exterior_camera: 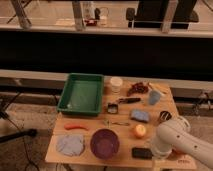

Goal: Place eraser in plastic cup

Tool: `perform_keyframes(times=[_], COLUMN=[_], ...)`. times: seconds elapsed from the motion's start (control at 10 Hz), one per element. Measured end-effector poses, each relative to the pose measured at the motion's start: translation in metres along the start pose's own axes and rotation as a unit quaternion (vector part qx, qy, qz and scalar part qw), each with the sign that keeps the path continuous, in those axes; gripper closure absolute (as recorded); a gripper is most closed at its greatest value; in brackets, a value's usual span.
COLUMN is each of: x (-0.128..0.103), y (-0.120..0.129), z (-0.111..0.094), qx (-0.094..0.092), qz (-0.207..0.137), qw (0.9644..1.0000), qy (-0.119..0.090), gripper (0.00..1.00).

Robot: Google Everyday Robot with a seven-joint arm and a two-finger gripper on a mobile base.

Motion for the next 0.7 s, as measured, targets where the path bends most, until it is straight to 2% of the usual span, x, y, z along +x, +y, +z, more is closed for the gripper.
perform_keyframes(times=[0.7], x=[0.0047], y=[-0.0051], z=[0.0084], qx=[-0.003], qz=[0.008], qw=[1.0], qy=[-0.004], gripper=[0.2])
